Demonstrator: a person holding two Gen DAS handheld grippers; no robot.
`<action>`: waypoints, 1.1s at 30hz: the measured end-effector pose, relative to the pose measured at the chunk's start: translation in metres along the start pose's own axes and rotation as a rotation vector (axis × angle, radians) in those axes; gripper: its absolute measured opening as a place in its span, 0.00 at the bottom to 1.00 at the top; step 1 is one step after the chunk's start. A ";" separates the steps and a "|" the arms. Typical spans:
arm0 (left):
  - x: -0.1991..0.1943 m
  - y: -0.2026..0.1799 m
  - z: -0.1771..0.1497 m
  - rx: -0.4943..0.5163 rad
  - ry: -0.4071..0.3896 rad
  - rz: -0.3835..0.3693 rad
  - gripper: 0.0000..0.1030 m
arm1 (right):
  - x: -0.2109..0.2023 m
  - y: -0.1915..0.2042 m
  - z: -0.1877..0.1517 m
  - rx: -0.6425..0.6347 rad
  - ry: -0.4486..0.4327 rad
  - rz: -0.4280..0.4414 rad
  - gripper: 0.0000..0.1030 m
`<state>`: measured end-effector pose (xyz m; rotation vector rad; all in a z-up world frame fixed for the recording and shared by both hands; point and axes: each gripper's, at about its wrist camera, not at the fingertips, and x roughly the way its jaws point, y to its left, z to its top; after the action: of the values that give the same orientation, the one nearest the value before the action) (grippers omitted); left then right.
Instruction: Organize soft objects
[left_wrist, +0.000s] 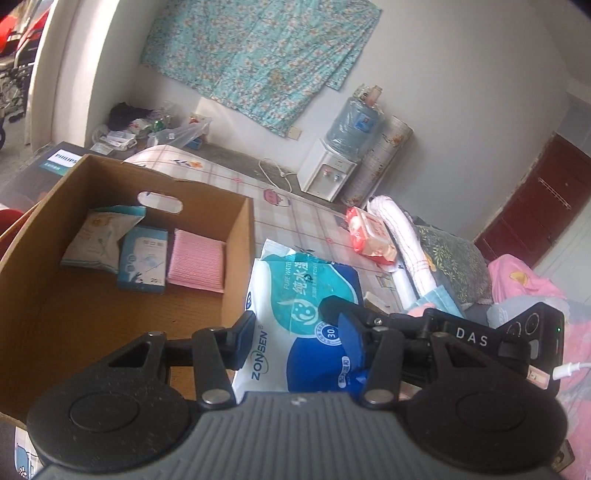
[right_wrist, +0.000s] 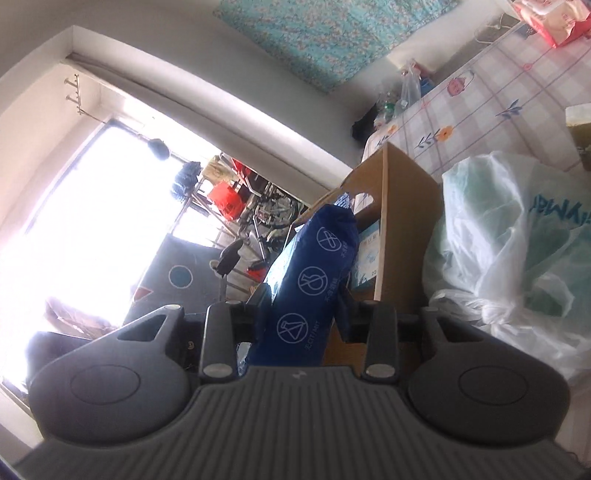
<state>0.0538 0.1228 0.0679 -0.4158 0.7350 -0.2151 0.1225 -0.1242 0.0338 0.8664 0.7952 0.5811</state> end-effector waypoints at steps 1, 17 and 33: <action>0.001 0.008 0.001 -0.015 0.000 0.007 0.48 | 0.011 0.003 -0.001 -0.004 0.018 -0.006 0.34; 0.085 0.106 0.010 -0.155 0.148 0.111 0.47 | 0.080 0.017 0.011 -0.207 0.040 -0.246 0.40; 0.121 0.098 0.014 -0.110 0.236 0.124 0.48 | 0.044 -0.021 0.019 -0.099 -0.042 -0.235 0.42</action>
<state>0.1558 0.1744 -0.0385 -0.4518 1.0045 -0.1082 0.1660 -0.1114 0.0076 0.6803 0.8102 0.3905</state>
